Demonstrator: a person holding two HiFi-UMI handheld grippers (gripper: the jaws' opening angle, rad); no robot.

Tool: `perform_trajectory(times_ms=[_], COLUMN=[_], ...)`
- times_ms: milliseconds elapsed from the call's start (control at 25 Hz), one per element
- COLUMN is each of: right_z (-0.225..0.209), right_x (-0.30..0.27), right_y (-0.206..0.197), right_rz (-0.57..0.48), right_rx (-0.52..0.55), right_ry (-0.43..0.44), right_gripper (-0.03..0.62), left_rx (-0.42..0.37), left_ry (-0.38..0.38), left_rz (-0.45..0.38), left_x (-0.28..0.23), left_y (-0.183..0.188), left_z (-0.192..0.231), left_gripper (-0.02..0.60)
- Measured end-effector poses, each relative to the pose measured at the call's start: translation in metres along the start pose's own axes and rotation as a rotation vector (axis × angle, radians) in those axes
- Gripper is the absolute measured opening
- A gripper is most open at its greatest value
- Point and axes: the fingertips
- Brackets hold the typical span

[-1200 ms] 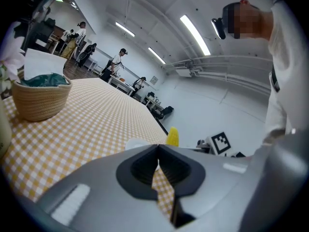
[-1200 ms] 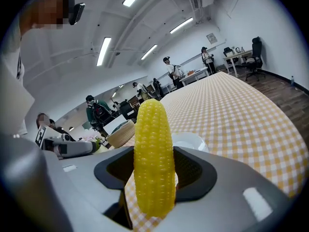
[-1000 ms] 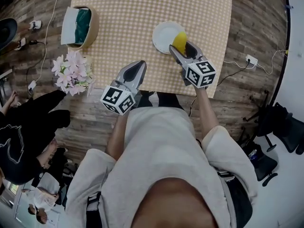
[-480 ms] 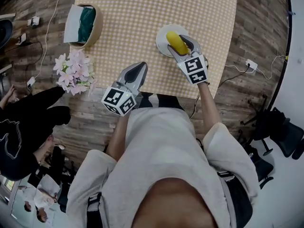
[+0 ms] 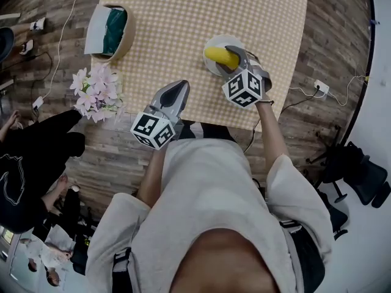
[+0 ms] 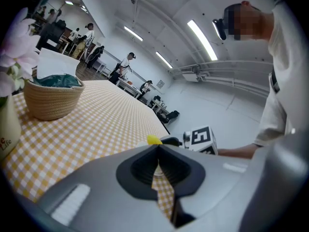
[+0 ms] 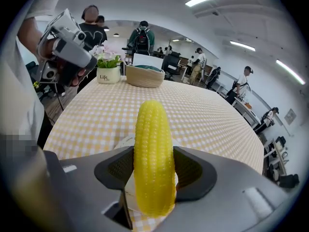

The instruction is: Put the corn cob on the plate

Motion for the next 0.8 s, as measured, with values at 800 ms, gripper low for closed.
perform_trajectory(times_ms=[800], right_z=[0.014], right_x=[-0.028], right_y=[-0.012], right_rz=[0.229], right_rx=[0.236], right_ry=[0.147], right_gripper=[0.249], left_rx=[0.029], left_ry=[0.014], left_rz=[-0.048], left_x=[0.016], left_y=[0.009], left_z=[0.010], left_gripper=[0.008])
Point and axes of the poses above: the fingertips, and each gripper's own axes: x backward along the fingers, z to its left, y out of its top, and after that the axes turned 9 degrees about z, right-handed
